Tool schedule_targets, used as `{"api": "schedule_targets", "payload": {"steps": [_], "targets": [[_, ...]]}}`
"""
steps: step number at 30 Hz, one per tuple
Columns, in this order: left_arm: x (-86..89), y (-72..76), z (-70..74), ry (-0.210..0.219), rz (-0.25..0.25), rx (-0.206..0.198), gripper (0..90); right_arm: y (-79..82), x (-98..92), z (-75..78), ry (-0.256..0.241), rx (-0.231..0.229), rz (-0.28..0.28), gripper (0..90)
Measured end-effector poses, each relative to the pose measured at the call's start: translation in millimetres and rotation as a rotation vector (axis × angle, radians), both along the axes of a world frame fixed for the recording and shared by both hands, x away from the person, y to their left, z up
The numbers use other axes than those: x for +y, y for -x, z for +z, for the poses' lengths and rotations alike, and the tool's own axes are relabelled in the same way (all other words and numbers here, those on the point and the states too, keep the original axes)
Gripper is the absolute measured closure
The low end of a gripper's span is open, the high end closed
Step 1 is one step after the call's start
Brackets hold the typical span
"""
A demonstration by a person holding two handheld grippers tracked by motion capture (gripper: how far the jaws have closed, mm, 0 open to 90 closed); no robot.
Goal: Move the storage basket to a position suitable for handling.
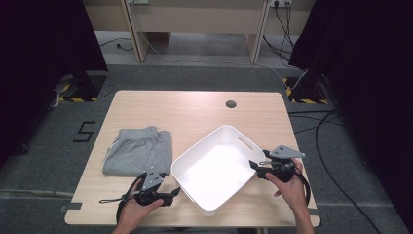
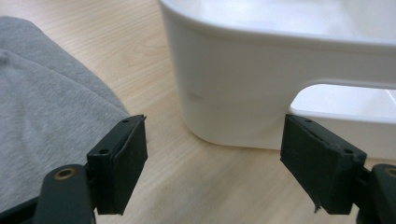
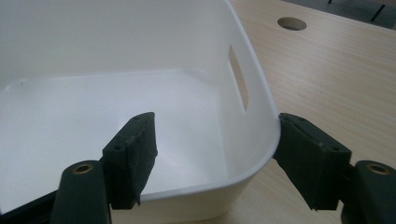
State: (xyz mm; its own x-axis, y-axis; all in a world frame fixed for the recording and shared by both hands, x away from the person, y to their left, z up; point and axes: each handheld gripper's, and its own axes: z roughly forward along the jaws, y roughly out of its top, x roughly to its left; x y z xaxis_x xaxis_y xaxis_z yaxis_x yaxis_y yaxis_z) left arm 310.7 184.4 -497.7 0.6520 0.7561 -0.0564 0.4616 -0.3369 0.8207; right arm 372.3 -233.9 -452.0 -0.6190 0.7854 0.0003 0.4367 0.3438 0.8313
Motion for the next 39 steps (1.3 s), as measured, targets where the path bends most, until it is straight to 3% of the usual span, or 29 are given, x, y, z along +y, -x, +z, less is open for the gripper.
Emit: {"api": "schedule_targets", "payload": {"steps": [5,10,13,16,27,39], "targets": [[0.0,5.6,-0.8,0.044,0.001,0.005,22.8,2.5,-2.3,-0.4,-0.013,0.006,-0.016,29.8],[-3.3,8.8,-0.9,0.045,-0.001,-0.001,22.2,3.3,-1.6,-0.8,-0.017,0.006,-0.017,28.0],[-3.6,-0.6,1.5,0.092,0.011,0.004,19.8,4.4,-1.1,-0.4,-0.012,0.009,-0.02,27.4],[-1.7,-6.1,3.7,0.101,0.018,0.001,18.9,5.4,-1.3,-0.6,-0.018,0.012,-0.024,27.0],[0.6,-46.4,4.9,0.086,0.124,-0.026,25.2,7.8,2.7,-0.9,-0.017,0.024,-0.037,19.6],[-2.4,-75.6,5.8,0.085,0.159,-0.008,27.5,12.8,2.1,-2.8,-0.058,0.056,-0.063,16.9]]}}
